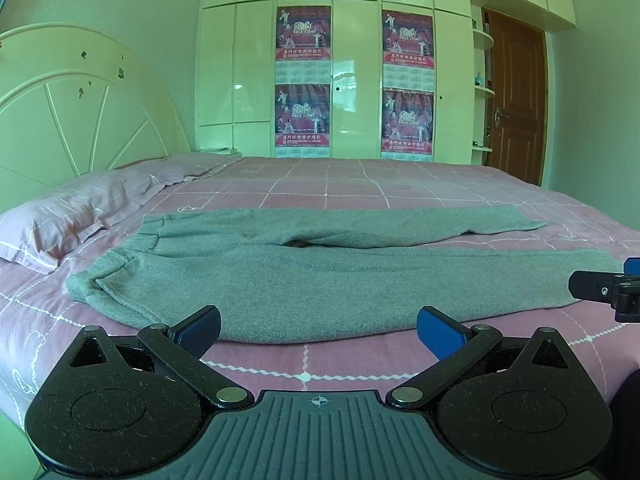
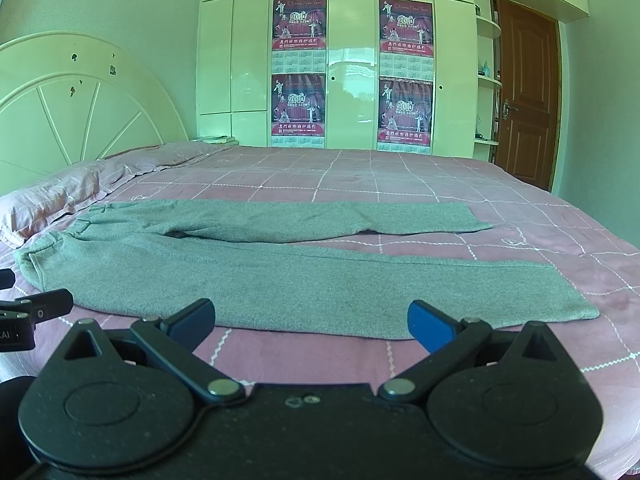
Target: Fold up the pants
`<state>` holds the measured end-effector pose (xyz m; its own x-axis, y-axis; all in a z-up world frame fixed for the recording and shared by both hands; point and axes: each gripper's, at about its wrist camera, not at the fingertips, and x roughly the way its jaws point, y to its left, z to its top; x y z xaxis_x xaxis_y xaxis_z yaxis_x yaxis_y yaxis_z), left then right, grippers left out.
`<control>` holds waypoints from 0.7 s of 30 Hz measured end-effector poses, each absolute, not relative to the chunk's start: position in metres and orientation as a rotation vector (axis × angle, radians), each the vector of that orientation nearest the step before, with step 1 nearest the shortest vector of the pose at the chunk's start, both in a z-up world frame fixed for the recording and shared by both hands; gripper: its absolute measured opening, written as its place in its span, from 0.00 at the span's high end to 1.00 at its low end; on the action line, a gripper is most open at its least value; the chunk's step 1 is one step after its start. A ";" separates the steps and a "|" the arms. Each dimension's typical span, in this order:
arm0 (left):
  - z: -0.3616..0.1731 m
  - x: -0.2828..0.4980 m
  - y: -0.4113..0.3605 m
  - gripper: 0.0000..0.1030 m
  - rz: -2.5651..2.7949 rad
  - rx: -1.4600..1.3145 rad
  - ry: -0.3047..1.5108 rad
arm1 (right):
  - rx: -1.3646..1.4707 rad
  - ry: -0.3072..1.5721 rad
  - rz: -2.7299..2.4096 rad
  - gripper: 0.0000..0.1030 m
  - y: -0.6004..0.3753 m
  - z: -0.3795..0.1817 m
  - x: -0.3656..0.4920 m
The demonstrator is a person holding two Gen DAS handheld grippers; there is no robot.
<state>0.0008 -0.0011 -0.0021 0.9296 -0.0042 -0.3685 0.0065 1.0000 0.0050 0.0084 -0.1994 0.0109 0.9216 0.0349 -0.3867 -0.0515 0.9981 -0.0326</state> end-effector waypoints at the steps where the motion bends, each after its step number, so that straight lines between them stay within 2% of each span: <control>1: -0.002 0.001 -0.001 0.00 -0.004 0.005 0.377 | -0.042 0.398 0.041 0.06 -0.200 0.008 0.010; 21: -0.003 0.001 -0.002 0.00 -0.007 0.012 0.381 | -0.043 0.398 0.039 0.06 -0.198 0.008 0.010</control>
<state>0.0012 -0.0021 -0.0030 0.9282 -0.0045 -0.3720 0.0091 0.9999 0.0107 0.0097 -0.1979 0.0083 0.9209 0.0299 -0.3886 -0.0467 0.9983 -0.0338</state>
